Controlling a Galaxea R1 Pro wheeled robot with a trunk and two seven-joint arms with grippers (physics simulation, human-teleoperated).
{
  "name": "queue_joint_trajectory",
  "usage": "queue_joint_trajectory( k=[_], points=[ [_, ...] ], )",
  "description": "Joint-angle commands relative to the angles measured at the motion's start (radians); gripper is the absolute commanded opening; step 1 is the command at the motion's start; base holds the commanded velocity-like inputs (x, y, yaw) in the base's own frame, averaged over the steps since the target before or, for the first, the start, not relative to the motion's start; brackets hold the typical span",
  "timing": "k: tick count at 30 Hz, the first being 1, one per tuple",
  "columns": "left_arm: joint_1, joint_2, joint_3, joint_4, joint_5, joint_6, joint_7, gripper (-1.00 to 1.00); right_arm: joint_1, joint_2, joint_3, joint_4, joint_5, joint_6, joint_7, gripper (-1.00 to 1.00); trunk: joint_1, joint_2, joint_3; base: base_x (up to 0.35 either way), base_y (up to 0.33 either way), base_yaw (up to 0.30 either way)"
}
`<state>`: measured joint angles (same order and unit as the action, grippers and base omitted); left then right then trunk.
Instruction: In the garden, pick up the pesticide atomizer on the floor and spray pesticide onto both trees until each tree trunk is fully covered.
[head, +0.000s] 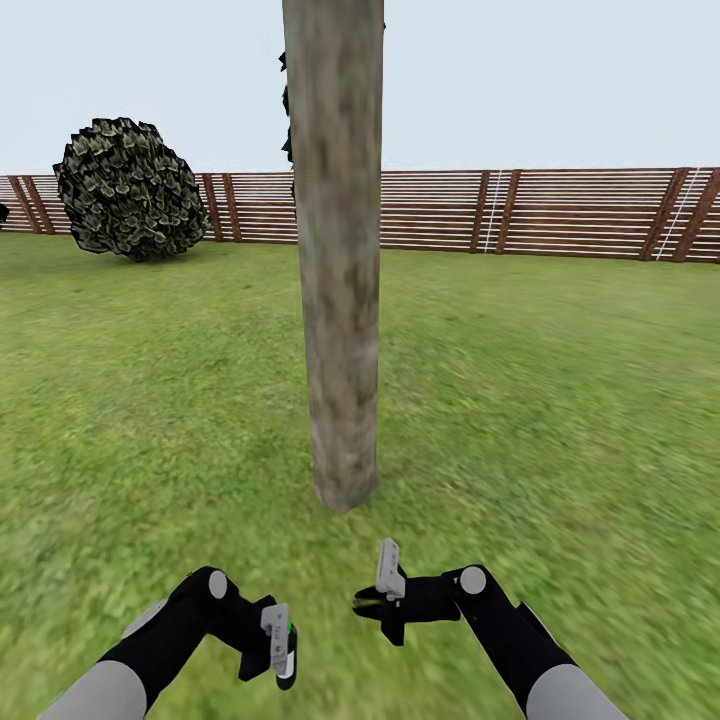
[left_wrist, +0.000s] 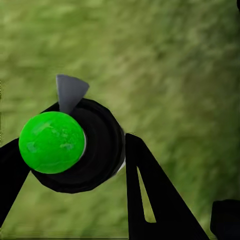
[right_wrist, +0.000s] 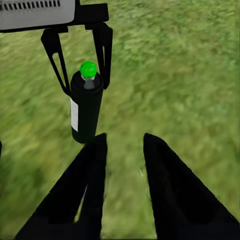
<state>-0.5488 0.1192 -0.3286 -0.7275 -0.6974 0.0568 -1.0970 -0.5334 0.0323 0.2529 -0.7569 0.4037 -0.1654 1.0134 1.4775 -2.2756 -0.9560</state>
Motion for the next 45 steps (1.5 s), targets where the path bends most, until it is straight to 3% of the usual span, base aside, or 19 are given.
queue_joint_trajectory(
  k=[1, 2, 3, 7, 8, 10, 13, 14, 15, 17, 18, 22, 25, 27, 30, 31, 35, 42, 45],
  points=[
    [0.0, 0.013, -0.003, -0.002, 0.0, 0.006, -0.003, -1.0, 0.0, 0.0, -0.002, -0.001, 0.01, -0.009, 0.001, 1.0, 0.0, 0.0, -0.001, 0.0, 0.0, 0.0],
    [0.001, 0.062, -0.003, -0.001, -0.001, 0.006, -0.003, -1.0, 0.0, -0.004, -0.003, 0.0, 0.011, -0.009, 0.001, 1.0, 0.0, 0.0, -0.001, 0.0, 0.0, 0.0],
    [0.002, 0.085, -0.002, -0.001, -0.001, 0.006, -0.002, -1.0, 0.0, -0.005, -0.004, 0.001, 0.011, -0.009, 0.001, 1.0, 0.0, 0.0, -0.001, 0.0, 0.0, 0.0],
    [0.003, 0.139, 0.0, -0.001, 0.002, 0.013, 0.041, -1.0, 0.001, -0.013, -0.007, 0.039, 0.011, -0.012, -0.005, 1.0, 0.0, 0.0, -0.001, 0.0, 0.0, 0.0],
    [0.003, 0.145, 0.003, 0.0, 0.005, 0.016, 0.077, -1.0, 0.001, -0.018, -0.01, 0.065, 0.01, -0.013, -0.01, 1.0, 0.0, 0.0, -0.001, 0.0, 0.0, 0.0],
    [0.003, 0.144, 0.05, 0.036, 0.017, 0.018, 0.23, -1.0, 0.001, -0.051, -0.052, 0.155, 0.006, -0.018, -0.084, 1.0, 0.0, 0.0, -0.001, 0.0, 0.0, 0.0],
    [0.004, 0.115, 0.142, 0.145, 0.055, 0.011, 0.393, -1.0, 0.001, -0.074, -0.153, 0.282, 0.006, -0.06, -0.255, 1.0, 0.0, 0.0, -0.001, 0.0, 0.0, 0.0],
    [0.004, 0.102, 0.167, 0.173, 0.076, 0.009, 0.43, -1.0, 0.001, -0.076, -0.177, 0.323, 0.005, -0.083, -0.308, 1.0, 0.0, 0.0, -0.001, 0.0, 0.0, 0.0],
    [0.004, 0.077, 0.213, 0.211, 0.128, 0.007, 0.514, -1.0, 0.001, -0.079, -0.215, 0.394, 0.005, -0.128, -0.425, 1.0, 0.0, 0.0, -0.001, 0.0, 0.0, 0.0],
    [0.005, 0.053, 0.242, 0.242, 0.186, 0.006, 0.611, -1.0, 0.001, -0.081, -0.241, 0.453, 0.005, -0.162, -0.558, 1.0, 0.0, 0.0, -0.001, 0.0, 0.0, 0.0],
    [0.004, 0.027, 0.254, 0.278, 0.253, 0.005, 0.718, -1.0, 0.001, -0.082, -0.254, 0.514, 0.005, -0.187, -0.707, 1.0, 0.0, 0.0, -0.001, 0.0, 0.0, 0.0],
    [0.004, -0.022, 0.261, 0.344, 0.421, 0.0, 0.908, -1.0, 0.001, -0.083, -0.264, 0.622, -0.013, -0.238, -1.052, 1.0, 0.0, 0.0, -0.001, 0.0, 0.0, 0.0],
    [0.004, -0.036, 0.262, 0.372, 0.521, -0.048, 0.962, -1.0, 0.018, -0.075, -0.269, 0.665, -0.1, -0.37, -1.217, 1.0, 0.0, 0.0, -0.001, 0.0, 0.0, 0.0],
    [0.005, -0.041, 0.263, 0.406, 0.568, -0.068, 0.971, -1.0, 0.033, -0.076, -0.27, 0.69, -0.142, -0.441, -1.251, 1.0, 0.0, 0.0, -0.001, 0.0, 0.0, 0.0],
    [0.006, -0.044, 0.268, 0.455, 0.619, -0.075, 0.968, -1.0, 0.045, -0.083, -0.272, 0.712, -0.158, -0.468, -1.264, 1.0, 0.0, 0.0, -0.001, 0.0, 0.0, 0.0],
    [0.006, -0.041, 0.29, 0.467, 0.688, -0.077, 0.963, -1.0, 0.058, -0.091, -0.272, 0.718, -0.162, -0.475, -1.267, 1.0, 0.0, 0.0, -0.001, 0.0, 0.0, 0.0],
    [0.006, -0.037, 0.308, 0.473, 0.775, -0.076, 0.971, -1.0, 0.067, -0.097, -0.272, 0.722, -0.165, -0.478, -1.268, 1.0, 0.0, 0.0, -0.001, 0.0, 0.0, 0.0],
    [0.005, -0.059, 0.303, 0.471, 0.725, -0.048, 0.972, -1.0, 0.084, -0.083, -0.278, 0.723, -0.167, -0.479, -1.269, 1.0, 0.0, 0.0, -0.001, 0.0, 0.0, 0.0],
    [-0.007, -0.1, 0.303, 0.469, 0.714, 0.077, 0.974, -1.0, 0.085, -0.081, -0.315, 0.72, -0.167, -0.479, -1.27, 1.0, 0.0, 0.0, -0.001, 0.0, 0.0, 0.0]
  ],
)
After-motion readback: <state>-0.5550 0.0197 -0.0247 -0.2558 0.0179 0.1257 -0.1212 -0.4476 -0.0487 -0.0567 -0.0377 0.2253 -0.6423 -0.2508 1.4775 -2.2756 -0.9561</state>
